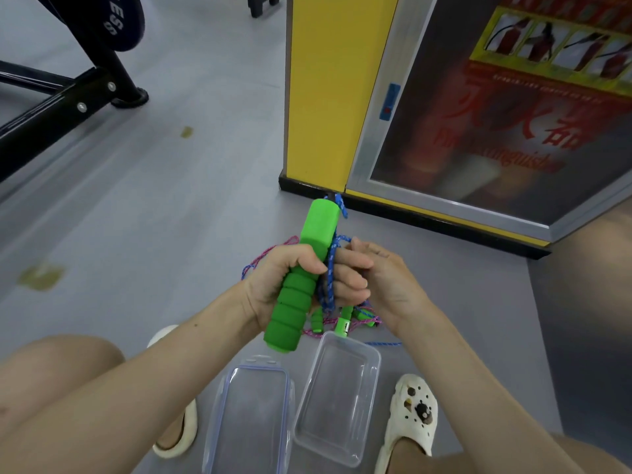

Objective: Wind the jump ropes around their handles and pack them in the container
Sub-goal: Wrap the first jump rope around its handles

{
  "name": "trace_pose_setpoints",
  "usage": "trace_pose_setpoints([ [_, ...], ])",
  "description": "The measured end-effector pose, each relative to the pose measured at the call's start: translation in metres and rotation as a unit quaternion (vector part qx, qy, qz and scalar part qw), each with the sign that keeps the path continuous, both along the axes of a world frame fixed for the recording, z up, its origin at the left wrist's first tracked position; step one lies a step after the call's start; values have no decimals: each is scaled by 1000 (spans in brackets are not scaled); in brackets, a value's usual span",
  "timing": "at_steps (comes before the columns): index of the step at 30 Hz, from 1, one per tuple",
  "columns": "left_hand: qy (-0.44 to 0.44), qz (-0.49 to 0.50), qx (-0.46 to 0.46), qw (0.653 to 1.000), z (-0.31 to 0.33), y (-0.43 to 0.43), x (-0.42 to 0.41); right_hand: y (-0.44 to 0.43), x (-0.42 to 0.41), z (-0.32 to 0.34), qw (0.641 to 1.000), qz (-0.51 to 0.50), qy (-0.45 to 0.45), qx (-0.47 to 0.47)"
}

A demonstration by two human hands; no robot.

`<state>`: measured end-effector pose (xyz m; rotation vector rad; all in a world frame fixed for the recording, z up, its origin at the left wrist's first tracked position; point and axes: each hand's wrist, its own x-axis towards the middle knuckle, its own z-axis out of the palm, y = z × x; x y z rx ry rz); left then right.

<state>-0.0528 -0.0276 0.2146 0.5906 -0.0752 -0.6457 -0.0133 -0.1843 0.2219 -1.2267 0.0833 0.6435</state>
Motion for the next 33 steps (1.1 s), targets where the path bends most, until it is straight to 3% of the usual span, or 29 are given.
trace_pose_setpoints([
  [2, -10, 12, 19, 1000, 0, 0, 3, 15, -9, 1, 999, 24, -12, -38],
  [3, -18, 11, 23, 1000, 1, -1, 3, 22, 2, -9, 987, 19, -37, -154],
  [4, -24, 8, 12, 1000, 1, -2, 3, 22, 5, -9, 983, 3, -43, -178],
  [6, -32, 12, -20, 999, 1, -2, 4, 43, 5, -28, 897, -111, -123, -410],
  [8, -24, 26, -58, 998, 4, 0, 5, 22, -5, -21, 957, 74, -76, -271],
  [10, 4, 66, -69, 995, 8, 1, 6, 24, -10, -20, 968, 140, -65, -200],
  [11, 17, 97, -47, 994, 9, 2, 7, 16, -9, -24, 958, 160, -82, -225],
  [14, -9, 175, 142, 974, 15, 8, 9, 24, -15, -33, 934, 203, -118, -270],
  [16, -37, 165, 265, 949, 16, 15, 11, 28, -16, -38, 923, 213, -130, -293],
  [18, -73, 143, 401, 902, 19, 21, 11, 21, -9, -36, 902, 205, -147, -350],
  [21, -198, 160, 604, 756, 18, 32, 12, 19, -5, -35, 880, 186, -171, -402],
  [24, -258, 136, 699, 653, 11, 41, 13, 14, -1, -25, 886, 163, -198, -386],
  [27, -277, 84, 747, 599, -1, 47, 13, 12, -2, -14, 914, 105, -224, -322],
  [28, -284, 67, 752, 592, -5, 48, 12, 12, -3, -12, 921, 80, -230, -305],
  [30, -265, 49, 736, 621, -9, 45, 10, 12, -4, -10, 932, 38, -243, -267],
  [33, -155, 13, 665, 730, -4, 39, 6, 14, -6, -8, 937, -4, -260, -234],
])
